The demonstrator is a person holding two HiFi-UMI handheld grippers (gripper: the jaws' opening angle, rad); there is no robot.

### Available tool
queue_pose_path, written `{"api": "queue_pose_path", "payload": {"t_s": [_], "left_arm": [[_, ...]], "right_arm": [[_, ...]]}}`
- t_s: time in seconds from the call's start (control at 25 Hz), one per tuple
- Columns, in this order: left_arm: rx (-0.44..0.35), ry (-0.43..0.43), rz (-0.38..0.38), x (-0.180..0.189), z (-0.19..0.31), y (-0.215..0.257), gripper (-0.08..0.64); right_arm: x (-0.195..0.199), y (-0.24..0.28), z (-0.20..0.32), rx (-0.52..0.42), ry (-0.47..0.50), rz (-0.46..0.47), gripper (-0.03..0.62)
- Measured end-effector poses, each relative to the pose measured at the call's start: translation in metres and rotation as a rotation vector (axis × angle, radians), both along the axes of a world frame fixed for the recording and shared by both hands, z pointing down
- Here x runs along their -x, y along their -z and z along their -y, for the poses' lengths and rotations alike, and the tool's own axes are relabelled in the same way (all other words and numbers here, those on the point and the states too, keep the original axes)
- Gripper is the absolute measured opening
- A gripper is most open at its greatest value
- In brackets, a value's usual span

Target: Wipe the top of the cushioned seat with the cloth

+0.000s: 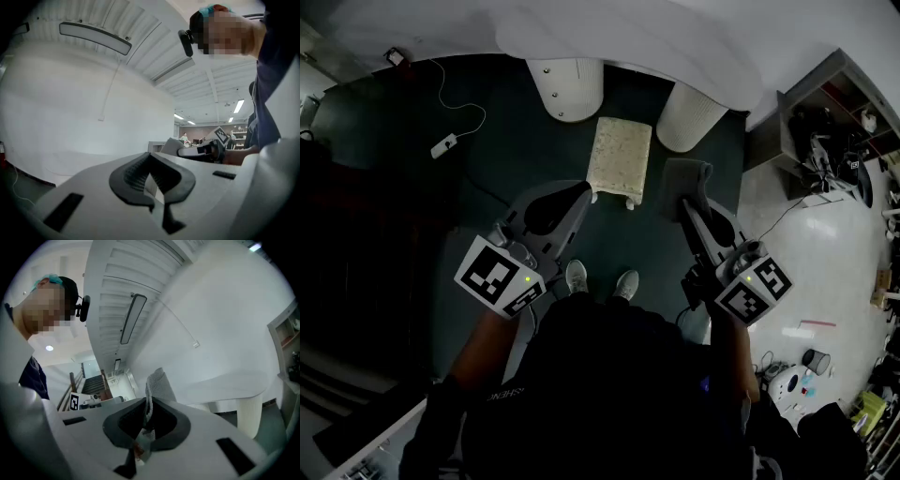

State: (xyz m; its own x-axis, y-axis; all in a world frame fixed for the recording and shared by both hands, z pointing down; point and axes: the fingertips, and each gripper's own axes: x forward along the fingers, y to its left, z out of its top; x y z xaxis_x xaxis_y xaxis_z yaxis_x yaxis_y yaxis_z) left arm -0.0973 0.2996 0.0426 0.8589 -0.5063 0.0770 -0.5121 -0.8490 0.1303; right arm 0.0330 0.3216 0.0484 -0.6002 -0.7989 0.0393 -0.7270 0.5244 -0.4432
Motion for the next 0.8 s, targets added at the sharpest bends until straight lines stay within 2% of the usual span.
{"api": "queue_pose_path", "payload": {"t_s": [0.52,0.8], "left_arm": [[0.014,0.009,0.0,0.0,-0.001,-0.005,0.008],[0.021,0.042,0.005,-0.026,-0.021,-0.013,0.008]], "right_arm": [[-0.001,0.001,-0.002,-0.006,0.013,0.002,0.033],[-0.025,-0.007,-0.023,-0.007,0.055,-0.021,0.034]]}}
